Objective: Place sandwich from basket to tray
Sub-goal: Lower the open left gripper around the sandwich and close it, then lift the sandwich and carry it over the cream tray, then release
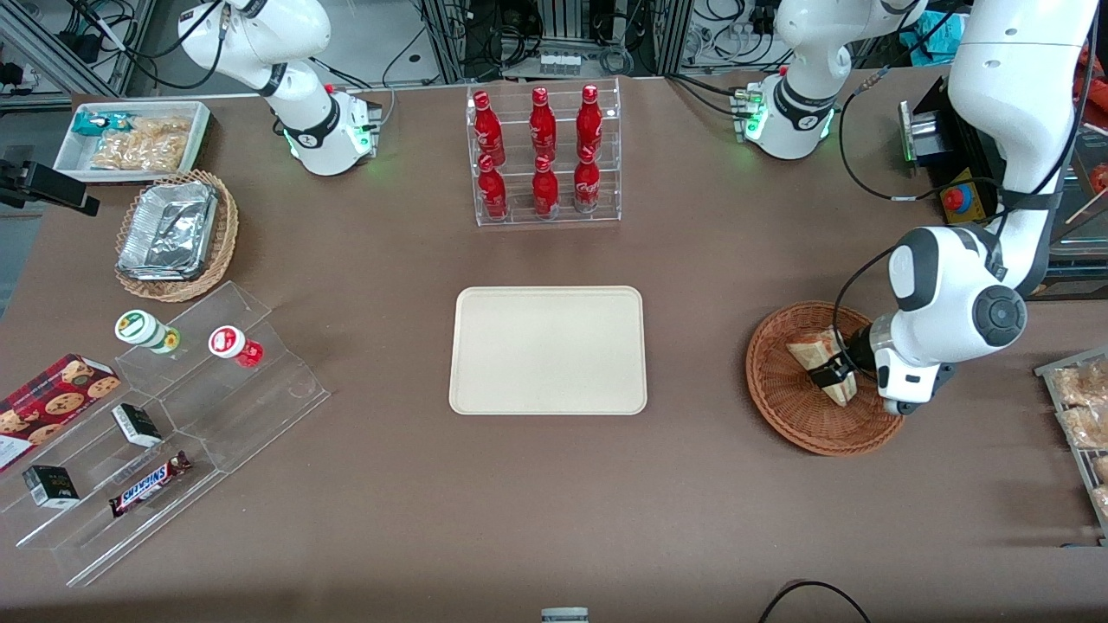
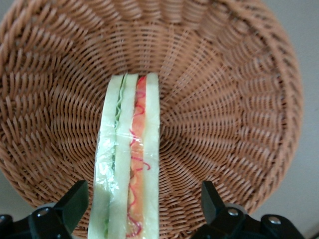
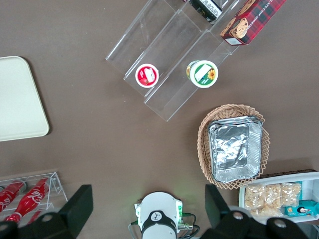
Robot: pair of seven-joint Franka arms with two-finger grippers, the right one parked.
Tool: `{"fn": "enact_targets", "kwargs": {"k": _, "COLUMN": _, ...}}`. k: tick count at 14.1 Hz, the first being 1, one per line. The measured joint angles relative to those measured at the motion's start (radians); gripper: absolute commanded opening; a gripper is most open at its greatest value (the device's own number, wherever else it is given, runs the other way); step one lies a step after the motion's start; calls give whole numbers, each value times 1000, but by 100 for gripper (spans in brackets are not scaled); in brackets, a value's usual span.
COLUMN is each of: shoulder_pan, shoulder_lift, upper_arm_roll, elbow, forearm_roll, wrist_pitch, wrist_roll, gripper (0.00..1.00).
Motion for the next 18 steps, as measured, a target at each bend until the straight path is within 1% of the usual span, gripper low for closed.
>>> {"fn": "enact_targets", "kwargs": {"k": 1, "shoulder_pan": 0, "shoulder_lift": 8, "upper_arm_roll": 0, "elbow": -6, "forearm_roll": 0, "wrist_pitch": 0, "wrist_roll": 0, "gripper": 90}}
{"fn": "enact_targets", "kwargs": {"k": 2, "shoulder_pan": 0, "shoulder_lift": 18, "upper_arm_roll": 0, "elbow": -10, "forearm_roll": 0, "wrist_pitch": 0, "wrist_roll": 0, "gripper": 72}}
{"fn": "enact_targets", "kwargs": {"k": 4, "shoulder_pan": 1, "shoulder_lift": 31, "upper_arm_roll": 1, "elbow": -11, "forearm_roll": 0, "wrist_pitch": 0, "wrist_roll": 0, "gripper": 42}}
{"fn": "enact_targets", "kwargs": {"k": 5, "shoulder_pan": 1, "shoulder_lift": 33, "upper_arm_roll": 1, "elbow": -12, "forearm_roll": 0, "wrist_pitch": 0, "wrist_roll": 0, "gripper": 29}}
{"fn": "enact_targets", "kwargs": {"k": 6, "shoulder_pan": 1, "shoulder_lift": 34, "upper_arm_roll": 2, "elbow": -12, "forearm_roll": 5, "wrist_pitch": -1, "wrist_roll": 6, "gripper": 20}}
{"fn": "enact_targets", "kwargs": {"k": 7, "shoulder_pan": 2, "shoulder_lift": 33, "upper_arm_roll": 2, "elbow": -12, "forearm_roll": 15, "wrist_pitch": -6, "wrist_roll": 29, "gripper": 15}}
{"fn": "enact_targets", "kwargs": {"k": 9, "shoulder_pan": 4, "shoulder_lift": 29, "upper_arm_roll": 3, "elbow": -6, "forearm_roll": 27, "wrist_pitch": -35, "wrist_roll": 95, "gripper": 14}}
{"fn": "enact_targets", "kwargs": {"k": 11, "shoulder_pan": 6, "shoulder_lift": 16, "upper_arm_roll": 4, "elbow": 9, "forearm_roll": 32, "wrist_pitch": -58, "wrist_roll": 119, "gripper": 14}}
{"fn": "enact_targets", "kwargs": {"k": 12, "shoulder_pan": 5, "shoulder_lift": 6, "upper_arm_roll": 3, "elbow": 26, "forearm_roll": 33, "wrist_pitch": -82, "wrist_roll": 125, "gripper": 16}}
{"fn": "enact_targets", "kwargs": {"k": 14, "shoulder_pan": -7, "shoulder_lift": -12, "upper_arm_roll": -9, "elbow": 90, "forearm_roll": 34, "wrist_pitch": -173, "wrist_roll": 136, "gripper": 16}}
{"fn": "enact_targets", "kwargs": {"k": 16, "shoulder_pan": -66, "shoulder_lift": -21, "upper_arm_roll": -21, "elbow": 177, "forearm_roll": 34, "wrist_pitch": -291, "wrist_roll": 138, "gripper": 16}}
{"fn": "enact_targets", "kwargs": {"k": 18, "shoulder_pan": -164, "shoulder_lift": -22, "upper_arm_roll": -27, "elbow": 229, "forearm_roll": 35, "wrist_pitch": -345, "wrist_roll": 138, "gripper": 16}}
